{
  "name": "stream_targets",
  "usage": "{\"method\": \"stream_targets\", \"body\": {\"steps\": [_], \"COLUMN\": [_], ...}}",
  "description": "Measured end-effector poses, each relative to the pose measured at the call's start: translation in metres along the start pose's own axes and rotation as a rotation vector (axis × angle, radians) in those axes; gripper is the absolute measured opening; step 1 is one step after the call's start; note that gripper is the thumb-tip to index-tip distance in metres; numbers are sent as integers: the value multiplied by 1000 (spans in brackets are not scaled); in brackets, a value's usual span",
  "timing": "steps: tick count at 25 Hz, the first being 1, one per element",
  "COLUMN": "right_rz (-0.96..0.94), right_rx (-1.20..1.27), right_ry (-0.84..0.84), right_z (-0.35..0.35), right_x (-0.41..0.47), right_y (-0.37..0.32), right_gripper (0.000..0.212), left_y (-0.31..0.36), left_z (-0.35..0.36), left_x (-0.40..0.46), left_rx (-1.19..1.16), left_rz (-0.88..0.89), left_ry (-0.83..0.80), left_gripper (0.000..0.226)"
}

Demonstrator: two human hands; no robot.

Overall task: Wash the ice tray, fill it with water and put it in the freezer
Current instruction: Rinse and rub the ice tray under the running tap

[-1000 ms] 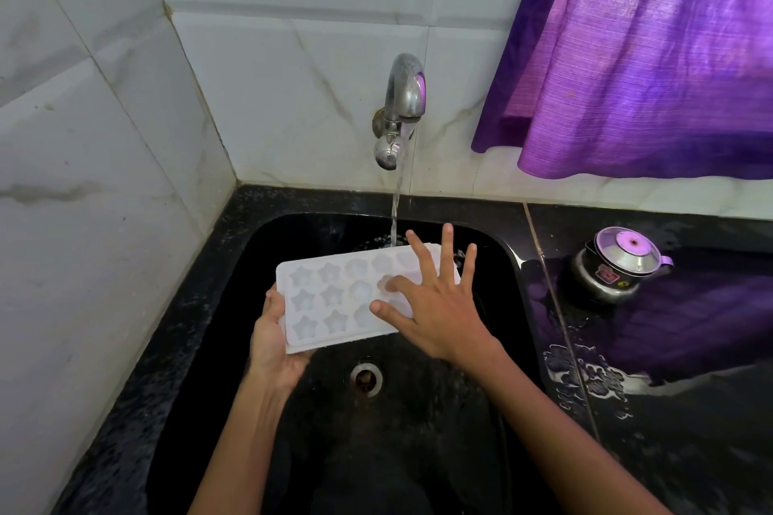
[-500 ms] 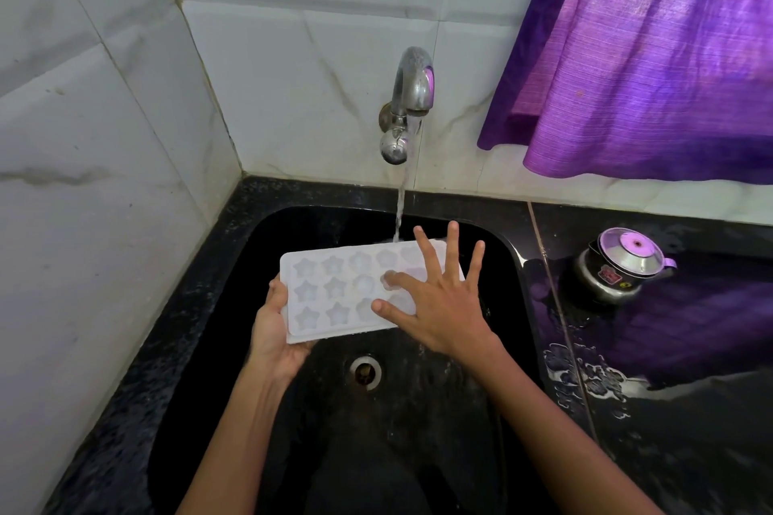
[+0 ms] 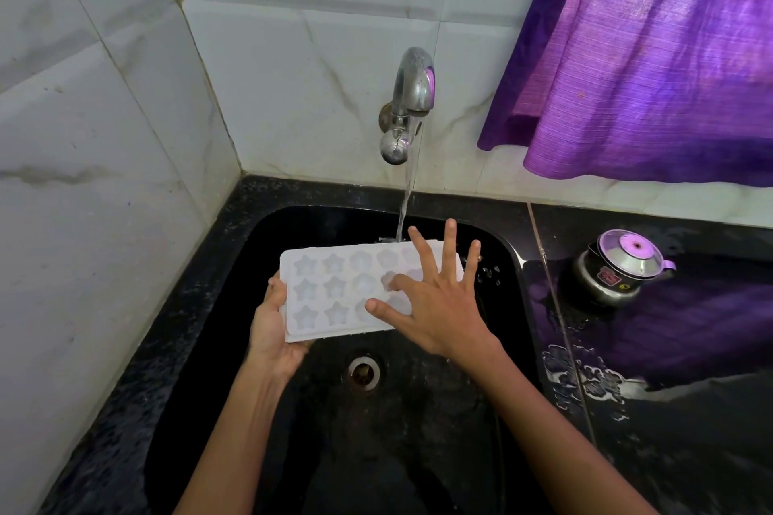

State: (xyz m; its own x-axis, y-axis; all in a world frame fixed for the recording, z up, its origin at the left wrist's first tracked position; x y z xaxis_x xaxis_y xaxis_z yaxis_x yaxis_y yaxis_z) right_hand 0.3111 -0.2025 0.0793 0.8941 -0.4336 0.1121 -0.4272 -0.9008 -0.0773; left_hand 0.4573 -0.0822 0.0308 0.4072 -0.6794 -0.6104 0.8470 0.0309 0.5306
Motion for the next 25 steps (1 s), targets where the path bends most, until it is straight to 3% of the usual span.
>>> {"method": "stream_targets", "body": {"steps": [7, 13, 25], "right_rz": [19, -5, -57], "right_rx": [-23, 233, 95], "right_ry": [-58, -105, -112], "right_z": [-3, -11, -5], "right_x": [3, -7, -29], "right_y": [-1, 12, -2], "right_gripper": [69, 50, 51], "left_y": [-2, 5, 2], "left_z": [2, -1, 0], "left_x": [-2, -2, 1], "left_rx": [-19, -52, -43], "left_rz": [-10, -26, -31], "left_ry": [-1, 3, -24], "left_gripper": [48, 50, 49]}}
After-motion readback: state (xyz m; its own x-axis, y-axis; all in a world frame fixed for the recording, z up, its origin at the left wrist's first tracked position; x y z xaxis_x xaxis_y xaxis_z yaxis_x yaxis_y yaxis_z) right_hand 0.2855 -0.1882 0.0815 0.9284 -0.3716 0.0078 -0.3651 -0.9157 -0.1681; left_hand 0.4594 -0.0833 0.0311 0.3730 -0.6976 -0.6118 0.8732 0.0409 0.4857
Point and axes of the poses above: each hand's wrist, its own x-axis towards the middle knuckle, its own z-axis out of the palm, y = z × x, the point moved 2 cm from there along x, towards the middle knuckle, and after that the axes turned 11 degrees about -z, right-handed, at the moved point
